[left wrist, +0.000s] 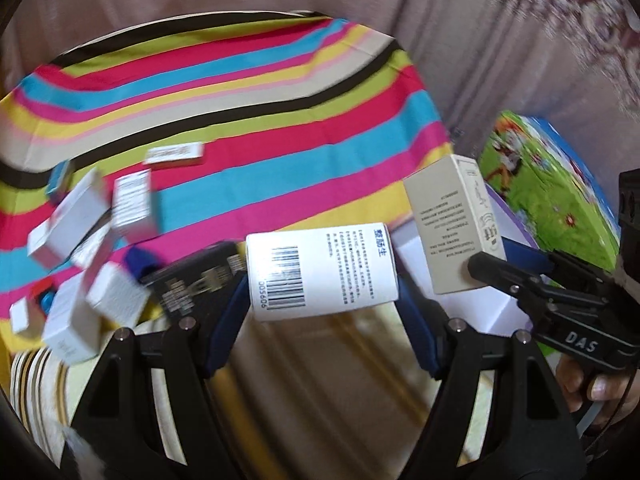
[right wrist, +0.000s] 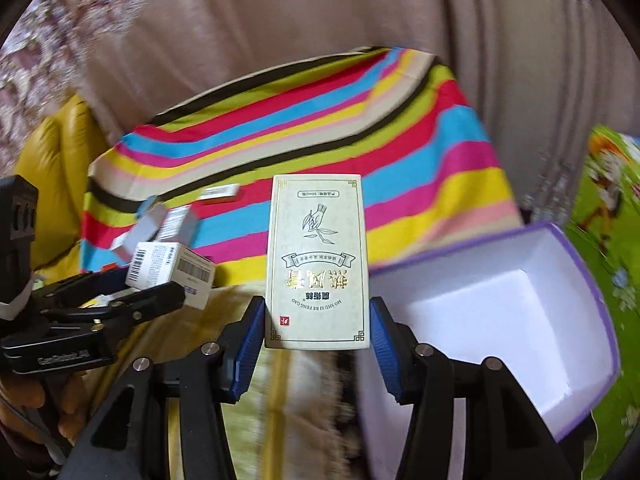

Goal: Organize rigid objects
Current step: 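Carry both boxes into the purple-rimmed box and open both tools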

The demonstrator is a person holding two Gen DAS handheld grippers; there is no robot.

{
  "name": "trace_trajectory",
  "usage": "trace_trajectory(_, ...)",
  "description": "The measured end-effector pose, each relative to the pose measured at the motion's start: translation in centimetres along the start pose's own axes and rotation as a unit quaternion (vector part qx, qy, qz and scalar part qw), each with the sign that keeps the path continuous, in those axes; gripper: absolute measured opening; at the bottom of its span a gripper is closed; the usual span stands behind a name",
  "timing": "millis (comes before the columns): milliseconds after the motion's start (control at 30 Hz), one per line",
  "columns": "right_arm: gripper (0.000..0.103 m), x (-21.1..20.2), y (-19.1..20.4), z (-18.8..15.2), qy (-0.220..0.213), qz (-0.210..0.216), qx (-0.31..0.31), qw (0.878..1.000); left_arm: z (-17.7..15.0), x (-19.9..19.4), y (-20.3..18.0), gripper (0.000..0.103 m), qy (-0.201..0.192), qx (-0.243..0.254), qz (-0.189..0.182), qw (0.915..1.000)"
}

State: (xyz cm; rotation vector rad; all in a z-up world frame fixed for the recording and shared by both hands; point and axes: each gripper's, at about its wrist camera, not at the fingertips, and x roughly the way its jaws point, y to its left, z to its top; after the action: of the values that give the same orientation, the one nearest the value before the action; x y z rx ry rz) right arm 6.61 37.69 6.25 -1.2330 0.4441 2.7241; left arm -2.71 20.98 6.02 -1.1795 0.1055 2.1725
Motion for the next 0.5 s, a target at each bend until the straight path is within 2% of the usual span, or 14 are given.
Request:
trace_trajectory(200,0.052,0.3,-3.4,-0.6,0.010,-0.052,0.036,0.998,1.2,2.2,-4.0,0.075,0.020,0.051,-0.026,0.9981)
trace_trajectory(500,0.052,0.1,-7.7,-1.2,0.008,-0.113,0.086,0.990,2.0,5.4,-8.2,0.075,0.055,0.081,-0.084,0.9916)
